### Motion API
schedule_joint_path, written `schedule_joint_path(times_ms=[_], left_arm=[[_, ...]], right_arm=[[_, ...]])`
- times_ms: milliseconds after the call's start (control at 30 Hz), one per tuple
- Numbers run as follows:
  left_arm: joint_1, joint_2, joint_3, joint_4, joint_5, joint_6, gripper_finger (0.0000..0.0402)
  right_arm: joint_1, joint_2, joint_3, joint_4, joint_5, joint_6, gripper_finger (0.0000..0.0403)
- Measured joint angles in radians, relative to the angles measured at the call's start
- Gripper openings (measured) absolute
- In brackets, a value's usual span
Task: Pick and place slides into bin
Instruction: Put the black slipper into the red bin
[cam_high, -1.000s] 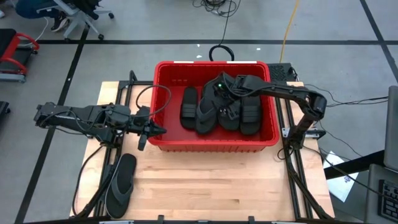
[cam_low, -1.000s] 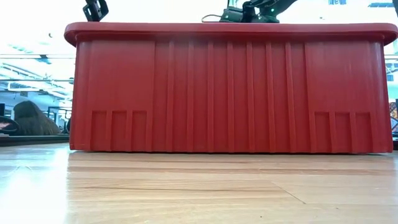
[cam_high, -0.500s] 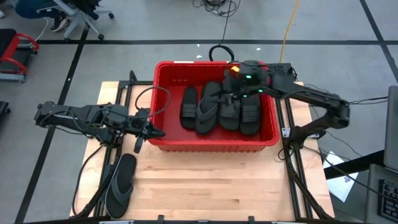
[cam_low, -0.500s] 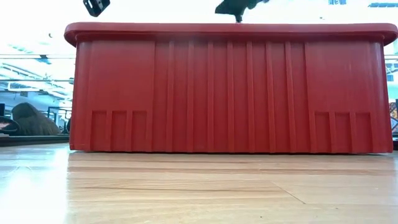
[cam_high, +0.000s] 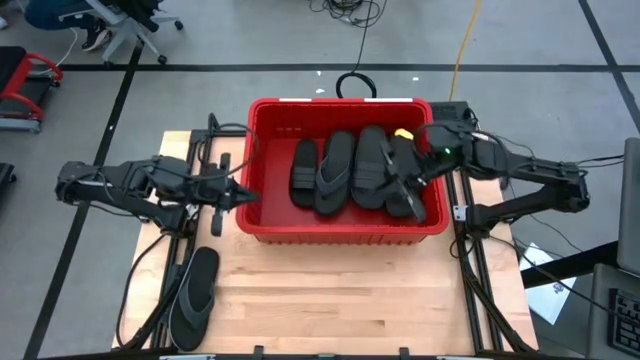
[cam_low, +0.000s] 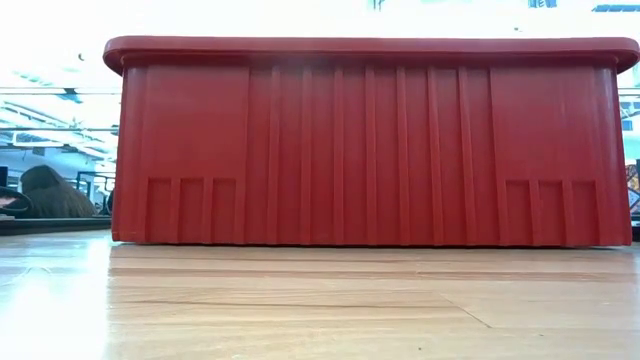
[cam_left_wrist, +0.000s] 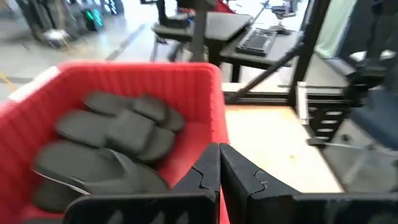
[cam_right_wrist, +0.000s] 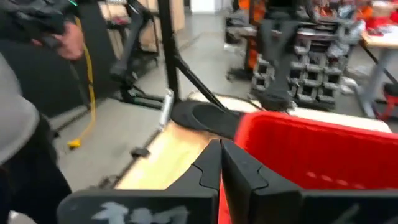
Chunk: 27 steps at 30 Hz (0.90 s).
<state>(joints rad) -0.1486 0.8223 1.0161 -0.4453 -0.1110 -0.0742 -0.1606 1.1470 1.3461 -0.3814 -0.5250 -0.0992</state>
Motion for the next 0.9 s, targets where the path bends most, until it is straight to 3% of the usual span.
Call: schedule_joint_path(times_ms=[167,400,633,900], left_arm=[[0.000,0.000,0.072,-0.055,-0.087,0.091,0.0005],[-0.040,0.000,0.232,-0.244,-0.178,0.097,0.0005],[-0.171,0.026,0.408,-0.414,-0.416,0.125,0.0001],[-0.301,0.130,0.622,-0.670,-0.635,0.119,0.0000]], right_arm=[[0.053,-0.091,-0.133,0.122,0.054,0.101,0.0001],[0.060,-0.263,-0.343,0.294,0.107,0.256,0.0001],[0.078,-0.412,-0.478,0.360,0.239,0.302,0.0000],[0.078,-0.456,-0.519,0.360,0.243,0.312,0.0000]])
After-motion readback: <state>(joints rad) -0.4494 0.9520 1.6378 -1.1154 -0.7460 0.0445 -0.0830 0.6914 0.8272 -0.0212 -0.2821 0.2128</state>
